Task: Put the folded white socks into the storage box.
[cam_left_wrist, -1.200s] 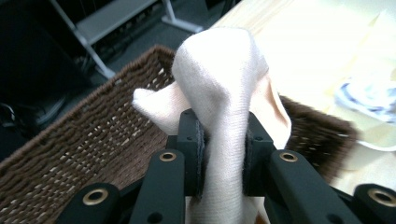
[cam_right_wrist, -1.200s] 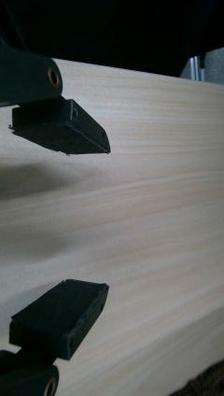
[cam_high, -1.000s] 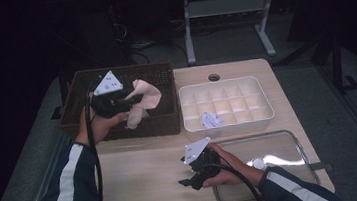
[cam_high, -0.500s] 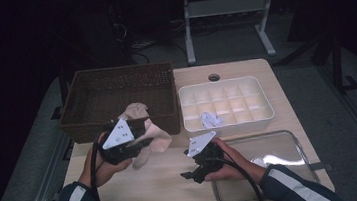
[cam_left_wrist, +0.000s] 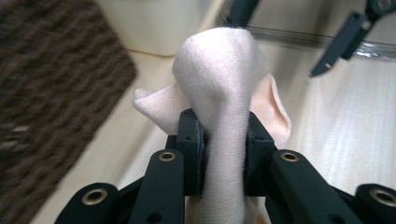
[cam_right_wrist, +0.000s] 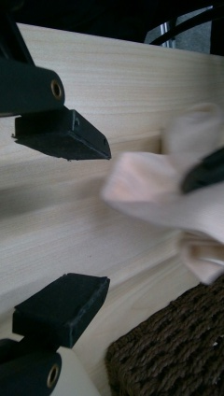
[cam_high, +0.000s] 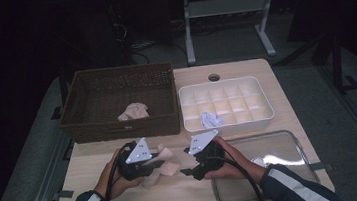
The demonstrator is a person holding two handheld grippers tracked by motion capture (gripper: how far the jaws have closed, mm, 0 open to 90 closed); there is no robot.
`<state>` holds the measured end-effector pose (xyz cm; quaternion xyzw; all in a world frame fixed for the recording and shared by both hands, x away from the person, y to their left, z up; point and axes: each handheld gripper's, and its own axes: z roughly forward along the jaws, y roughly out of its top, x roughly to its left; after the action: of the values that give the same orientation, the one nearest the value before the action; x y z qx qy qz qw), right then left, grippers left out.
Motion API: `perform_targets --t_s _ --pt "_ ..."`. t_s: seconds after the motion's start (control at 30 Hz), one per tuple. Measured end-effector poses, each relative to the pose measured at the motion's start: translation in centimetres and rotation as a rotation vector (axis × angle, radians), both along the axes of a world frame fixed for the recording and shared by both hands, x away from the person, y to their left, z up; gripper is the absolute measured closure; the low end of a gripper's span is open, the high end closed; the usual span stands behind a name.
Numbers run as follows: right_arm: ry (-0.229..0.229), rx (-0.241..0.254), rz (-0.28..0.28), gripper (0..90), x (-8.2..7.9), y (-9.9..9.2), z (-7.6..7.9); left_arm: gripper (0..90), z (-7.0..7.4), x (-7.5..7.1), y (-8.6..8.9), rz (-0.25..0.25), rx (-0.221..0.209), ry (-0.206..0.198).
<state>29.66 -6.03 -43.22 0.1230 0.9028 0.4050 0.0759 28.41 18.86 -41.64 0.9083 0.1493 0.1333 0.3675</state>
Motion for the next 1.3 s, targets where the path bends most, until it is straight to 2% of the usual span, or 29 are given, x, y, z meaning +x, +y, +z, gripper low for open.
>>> perform_targets --t_s 0.1,0.13,0.23,0.3,0.37,0.43,0.47,0.5,0.53,0.6,0.67,0.7,0.73,0.77,0.83,0.9,1.0,1.1,1.17,1.3 --pt "0.005 0.008 -0.01 32.3 0.0 0.0 0.1 69.9 -1.0 0.0 -0.7 -0.027 0.007 0.032" --pt "0.013 0.013 -0.013 33.2 -0.1 0.0 0.0 65.6 -1.5 0.1 -0.9 -0.018 0.022 0.045" --pt "-0.003 0.004 -0.008 34.4 -0.1 0.1 0.0 35.2 -1.9 0.0 -0.9 0.019 0.039 0.07" --pt "-0.006 0.004 -0.005 36.0 -0.1 0.1 0.0 27.0 -1.7 -0.5 -0.3 0.041 0.03 0.055" --pt "-0.008 0.001 -0.009 38.1 -0.2 0.1 0.0 19.5 -1.4 -1.0 0.6 0.053 0.006 0.062" --pt "-0.012 -0.003 -0.013 41.1 -0.3 0.3 0.0 19.3 -1.4 -1.6 1.6 0.087 0.02 0.051" --pt "-0.012 -0.004 -0.013 44.0 -0.4 0.4 0.0 21.8 -1.7 -1.9 2.3 0.102 0.015 0.075" --pt "-0.023 -0.004 -0.001 48.3 -0.4 0.4 0.0 28.2 -1.9 -2.1 2.9 0.111 0.012 0.091" --pt "-0.029 -0.005 0.008 52.3 -0.6 0.5 0.1 29.2 -2.2 -2.2 3.2 0.113 0.009 0.103" --pt "-0.025 0.005 0.029 60.4 -1.0 0.7 0.2 38.4 -2.9 -2.6 3.7 0.105 0.016 0.132" --pt "-0.02 0.011 0.063 66.5 -1.4 1.1 0.1 42.2 -3.4 -2.9 3.7 0.105 0.028 0.126" --pt "-0.011 -0.002 0.072 67.6 -1.7 1.5 -0.1 45.1 -3.5 -2.8 3.6 0.108 0.03 0.13" --pt "-0.027 -0.018 0.092 67.9 -1.8 1.9 -0.4 46.3 -3.7 -2.8 3.4 0.11 0.041 0.131" --pt "-0.055 -0.04 0.12 67.8 -1.8 2.2 -0.7 47.6 -4.0 -2.7 3.3 0.113 0.073 0.125" --pt "-0.043 -0.059 0.131 66.4 -2.0 2.8 -1.3 46.4 -4.2 -2.4 3.5 0.114 0.054 0.124" --pt "-0.038 -0.08 0.137 65.5 -2.1 3.3 -1.8 48.1 -4.1 -2.1 3.9 0.146 0.057 0.114" --pt "-0.025 -0.113 0.134 64.6 -2.1 3.5 -2.5 48.1 -4.2 -1.5 5.0 0.181 0.044 0.122" --pt "-0.006 -0.137 0.129 63.6 -2.0 3.5 -2.8 48.1 -4.2 -0.9 6.1 0.232 0.047 0.105" --pt "-0.003 -0.136 0.137 63.6 -1.8 3.4 -2.9 48.0 -4.3 -0.3 6.8 0.268 0.042 0.101" --pt "0.034 -0.136 0.13 63.9 -1.7 3.0 -2.9 48.1 -4.3 0.5 8.1 0.33 0.035 0.086"
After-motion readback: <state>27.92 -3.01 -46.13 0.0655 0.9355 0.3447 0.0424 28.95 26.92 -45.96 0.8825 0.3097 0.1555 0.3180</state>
